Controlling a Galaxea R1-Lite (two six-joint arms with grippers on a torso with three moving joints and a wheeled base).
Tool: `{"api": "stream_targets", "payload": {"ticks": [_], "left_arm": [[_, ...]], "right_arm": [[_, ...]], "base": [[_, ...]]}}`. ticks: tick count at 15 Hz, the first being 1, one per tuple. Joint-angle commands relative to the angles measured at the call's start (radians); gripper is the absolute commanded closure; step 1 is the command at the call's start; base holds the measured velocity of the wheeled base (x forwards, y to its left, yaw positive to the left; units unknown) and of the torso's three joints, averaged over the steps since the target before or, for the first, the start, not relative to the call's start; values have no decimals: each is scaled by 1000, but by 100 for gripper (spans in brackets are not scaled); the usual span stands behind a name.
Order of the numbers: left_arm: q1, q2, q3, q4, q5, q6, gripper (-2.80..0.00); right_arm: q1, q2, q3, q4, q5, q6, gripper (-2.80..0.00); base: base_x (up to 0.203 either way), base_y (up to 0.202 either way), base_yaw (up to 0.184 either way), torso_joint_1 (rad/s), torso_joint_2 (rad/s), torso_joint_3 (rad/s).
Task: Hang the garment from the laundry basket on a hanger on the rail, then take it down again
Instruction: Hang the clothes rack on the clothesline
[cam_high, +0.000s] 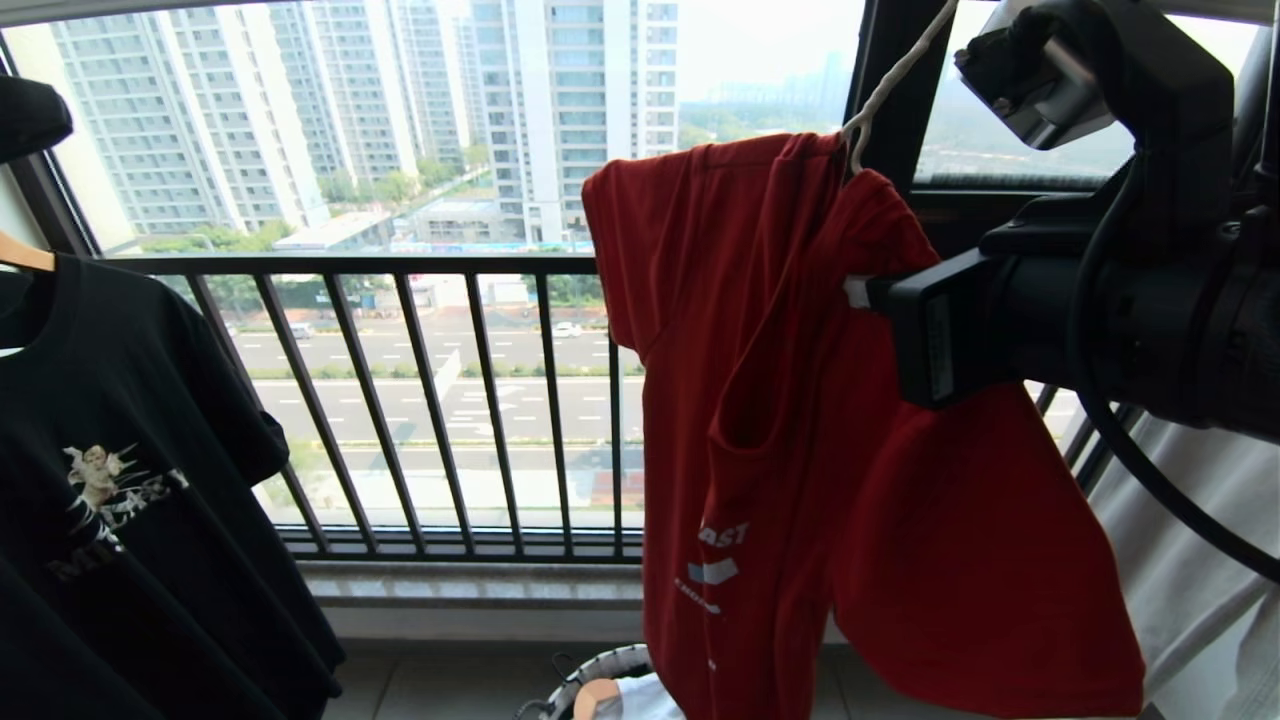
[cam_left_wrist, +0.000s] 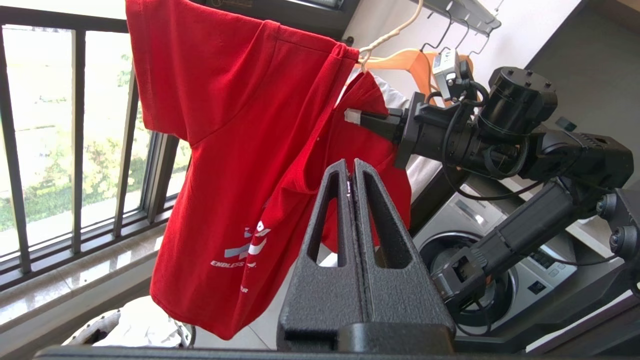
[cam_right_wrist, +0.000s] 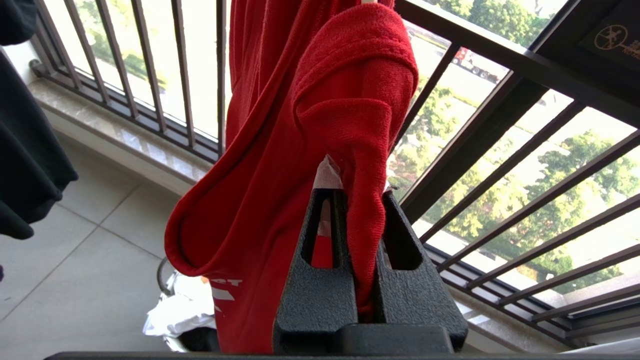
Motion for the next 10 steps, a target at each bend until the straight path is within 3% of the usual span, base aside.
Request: {"api": "stream_targets", "payload": {"ticks": [1,10], "left_arm": [[0,-1,0,-1,-6,-3,0],[8,-5,-3,-2,11,-2,0]], "right_arm": [[19,28,-25,0,-25,-9,0],[-9,105,-117,8,-65,-14,0]], "base": [[0,0,0,0,0,0],[0,0,0,0,0,0]]}}
